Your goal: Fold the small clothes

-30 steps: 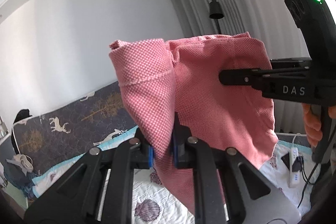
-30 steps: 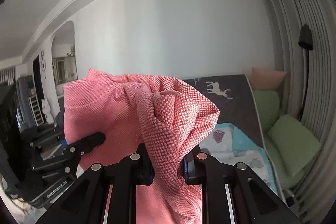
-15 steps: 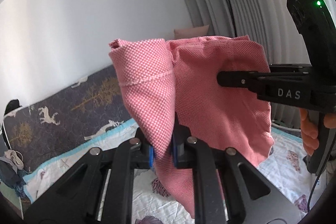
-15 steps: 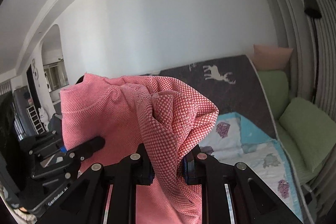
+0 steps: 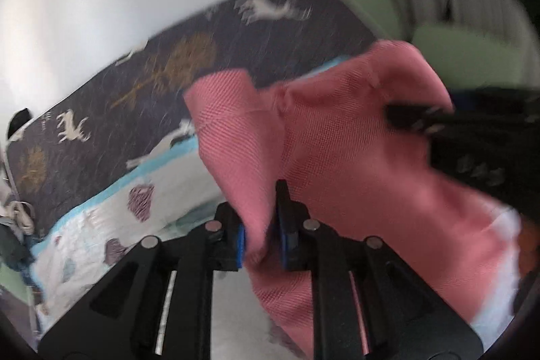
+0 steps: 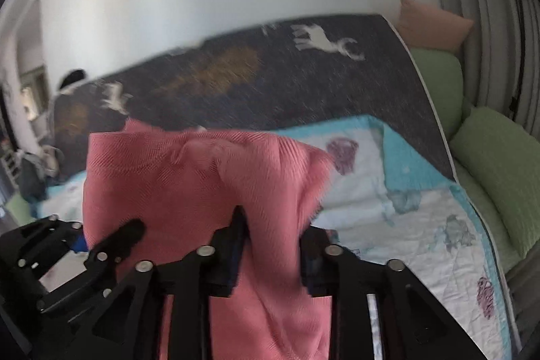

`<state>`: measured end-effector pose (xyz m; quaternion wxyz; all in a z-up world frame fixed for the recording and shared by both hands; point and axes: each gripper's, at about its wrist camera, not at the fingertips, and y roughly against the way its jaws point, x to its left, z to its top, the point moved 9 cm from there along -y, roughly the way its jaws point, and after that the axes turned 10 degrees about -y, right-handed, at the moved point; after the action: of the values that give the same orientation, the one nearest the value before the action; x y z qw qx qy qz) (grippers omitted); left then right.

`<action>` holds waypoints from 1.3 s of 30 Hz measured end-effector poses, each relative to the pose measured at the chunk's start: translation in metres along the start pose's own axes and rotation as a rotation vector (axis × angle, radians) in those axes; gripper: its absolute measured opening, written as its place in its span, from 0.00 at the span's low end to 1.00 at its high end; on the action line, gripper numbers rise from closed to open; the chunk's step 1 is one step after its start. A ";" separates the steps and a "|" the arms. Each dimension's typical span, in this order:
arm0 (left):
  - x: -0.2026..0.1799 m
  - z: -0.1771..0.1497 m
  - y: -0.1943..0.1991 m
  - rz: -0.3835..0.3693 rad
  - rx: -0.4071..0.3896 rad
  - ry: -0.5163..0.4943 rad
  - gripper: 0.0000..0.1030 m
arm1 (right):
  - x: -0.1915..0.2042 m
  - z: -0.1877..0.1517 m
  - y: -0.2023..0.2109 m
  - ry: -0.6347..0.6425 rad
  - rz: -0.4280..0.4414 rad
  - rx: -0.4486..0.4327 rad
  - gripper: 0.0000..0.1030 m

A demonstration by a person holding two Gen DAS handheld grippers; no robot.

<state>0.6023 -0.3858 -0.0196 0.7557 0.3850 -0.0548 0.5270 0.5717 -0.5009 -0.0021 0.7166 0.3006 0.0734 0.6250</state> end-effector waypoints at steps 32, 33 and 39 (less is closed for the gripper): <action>0.000 -0.078 0.213 -0.196 -0.130 0.252 0.79 | -0.001 -0.088 0.242 -0.078 0.115 -0.051 0.68; -0.002 -0.079 0.238 -0.190 -0.142 0.248 0.80 | -0.001 -0.091 0.269 -0.079 0.106 -0.054 0.70; -0.013 -0.101 0.344 -0.212 -0.125 0.273 0.90 | 0.005 -0.113 0.379 -0.083 0.076 -0.013 0.73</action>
<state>0.2752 -0.2805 0.0839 0.8298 0.2660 0.0566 0.4874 0.1955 -0.4436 0.1062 0.6968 0.3241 0.0281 0.6393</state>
